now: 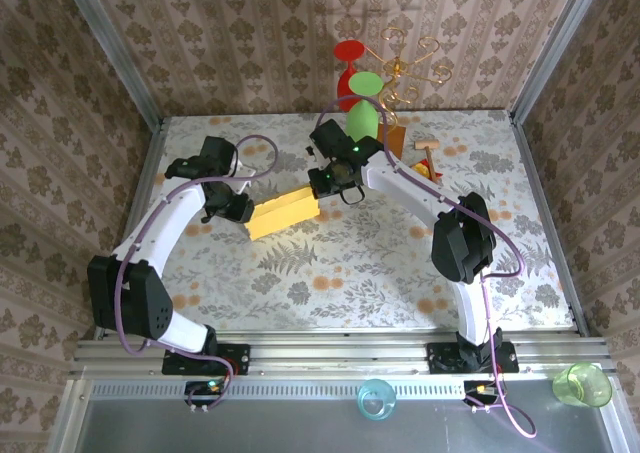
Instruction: Fold the paper box
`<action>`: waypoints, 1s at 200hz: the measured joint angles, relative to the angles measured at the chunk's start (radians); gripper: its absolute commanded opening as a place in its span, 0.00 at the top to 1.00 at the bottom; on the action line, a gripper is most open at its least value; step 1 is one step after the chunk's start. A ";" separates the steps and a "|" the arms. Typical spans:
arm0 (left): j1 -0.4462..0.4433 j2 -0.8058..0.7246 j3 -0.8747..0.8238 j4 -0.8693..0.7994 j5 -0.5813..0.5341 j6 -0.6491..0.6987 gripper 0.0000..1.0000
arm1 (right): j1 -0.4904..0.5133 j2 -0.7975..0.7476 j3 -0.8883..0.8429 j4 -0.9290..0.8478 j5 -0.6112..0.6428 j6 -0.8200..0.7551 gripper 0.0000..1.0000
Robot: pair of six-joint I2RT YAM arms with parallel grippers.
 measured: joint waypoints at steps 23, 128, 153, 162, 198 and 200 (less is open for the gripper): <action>-0.005 0.000 0.000 0.005 -0.029 -0.002 0.54 | 0.000 0.000 -0.003 0.002 -0.001 0.000 1.00; -0.005 0.004 -0.002 0.030 -0.048 0.003 0.66 | 0.000 0.000 -0.003 0.002 -0.004 0.003 1.00; -0.005 0.015 -0.002 0.037 -0.049 0.004 0.69 | 0.000 0.000 -0.003 0.002 -0.004 0.003 1.00; -0.006 0.016 -0.002 0.038 -0.050 0.005 0.70 | 0.000 0.000 -0.003 0.002 -0.004 0.003 1.00; -0.019 0.016 -0.001 0.037 -0.061 0.005 0.76 | 0.000 0.000 -0.003 0.002 -0.004 0.003 1.00; -0.019 0.016 0.000 0.037 -0.063 0.004 0.76 | 0.000 0.000 -0.003 0.002 -0.004 0.003 1.00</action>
